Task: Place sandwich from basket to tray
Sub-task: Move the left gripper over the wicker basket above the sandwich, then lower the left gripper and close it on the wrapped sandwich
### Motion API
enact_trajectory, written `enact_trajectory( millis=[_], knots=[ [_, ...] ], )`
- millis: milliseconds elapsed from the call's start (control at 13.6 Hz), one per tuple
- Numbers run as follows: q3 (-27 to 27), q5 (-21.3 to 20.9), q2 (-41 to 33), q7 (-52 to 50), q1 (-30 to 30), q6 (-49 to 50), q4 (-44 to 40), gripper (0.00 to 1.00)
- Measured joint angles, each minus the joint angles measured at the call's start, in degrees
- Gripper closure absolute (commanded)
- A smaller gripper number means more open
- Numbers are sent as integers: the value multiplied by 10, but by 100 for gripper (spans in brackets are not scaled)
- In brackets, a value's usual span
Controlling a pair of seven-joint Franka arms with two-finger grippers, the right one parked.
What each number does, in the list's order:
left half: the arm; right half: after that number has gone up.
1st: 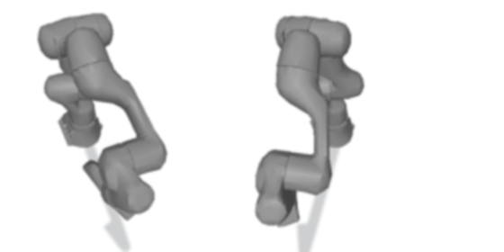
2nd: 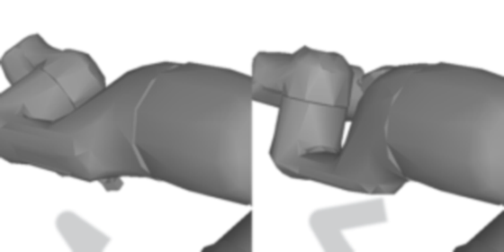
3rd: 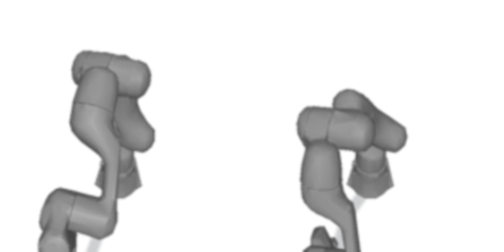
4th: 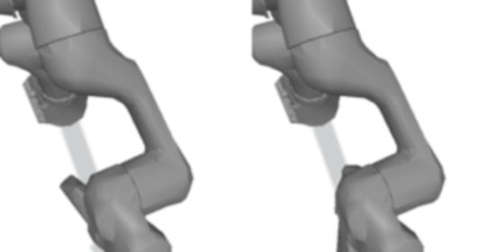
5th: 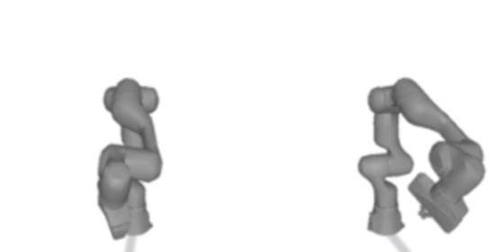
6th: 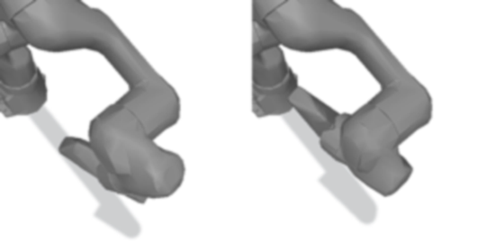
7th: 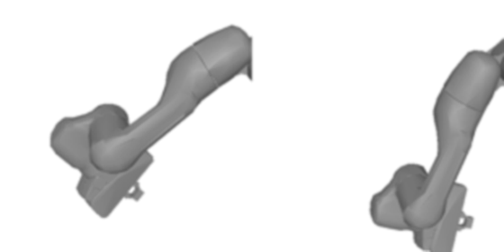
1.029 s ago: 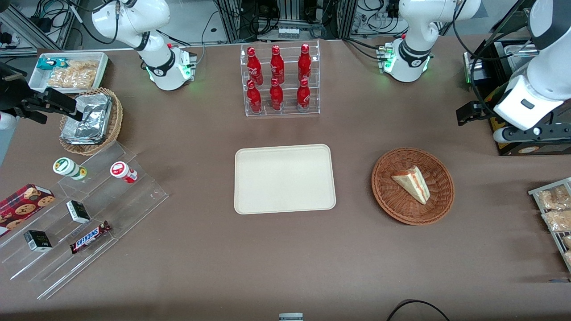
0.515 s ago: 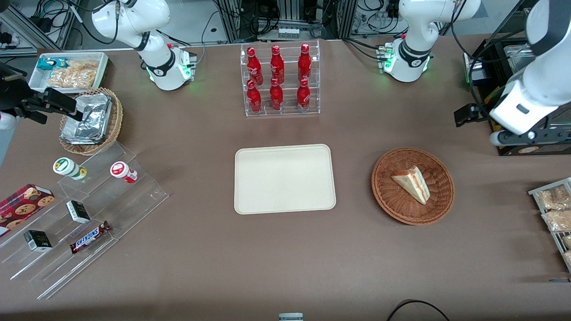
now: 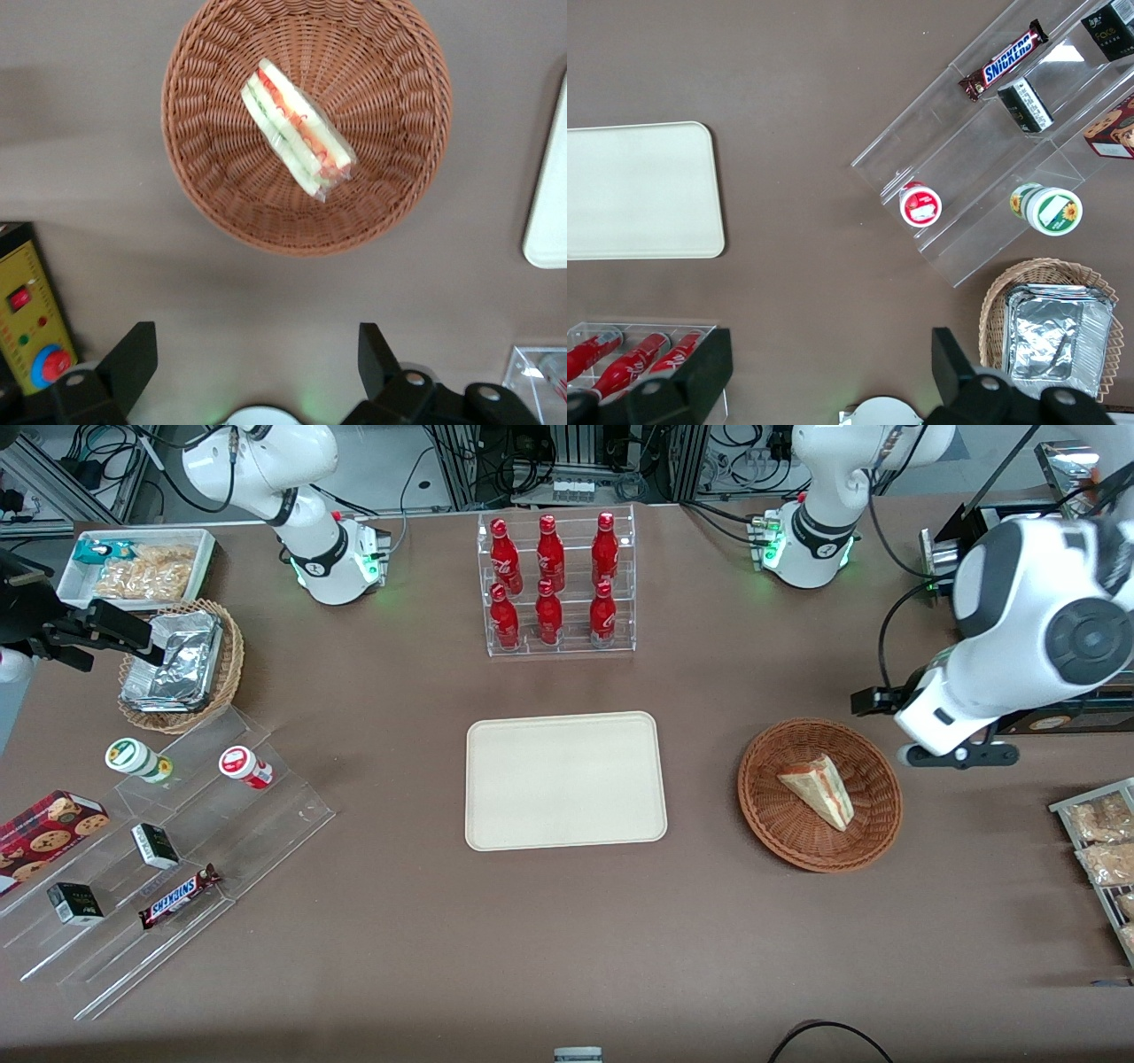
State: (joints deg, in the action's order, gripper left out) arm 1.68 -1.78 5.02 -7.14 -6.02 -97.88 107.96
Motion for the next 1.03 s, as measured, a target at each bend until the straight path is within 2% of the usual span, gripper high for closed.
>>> enact_trajectory(
  millis=[221, 441, 809, 1029],
  knots=[
    [0, 0, 0, -13, -1, -80, 61, 0],
    [0, -1, 0, -68, -11, -143, 105, 0],
    [0, -2, 0, -229, -17, -219, 138, 0],
    [0, -3, 0, -376, -19, -275, 166, 0]
  ],
)
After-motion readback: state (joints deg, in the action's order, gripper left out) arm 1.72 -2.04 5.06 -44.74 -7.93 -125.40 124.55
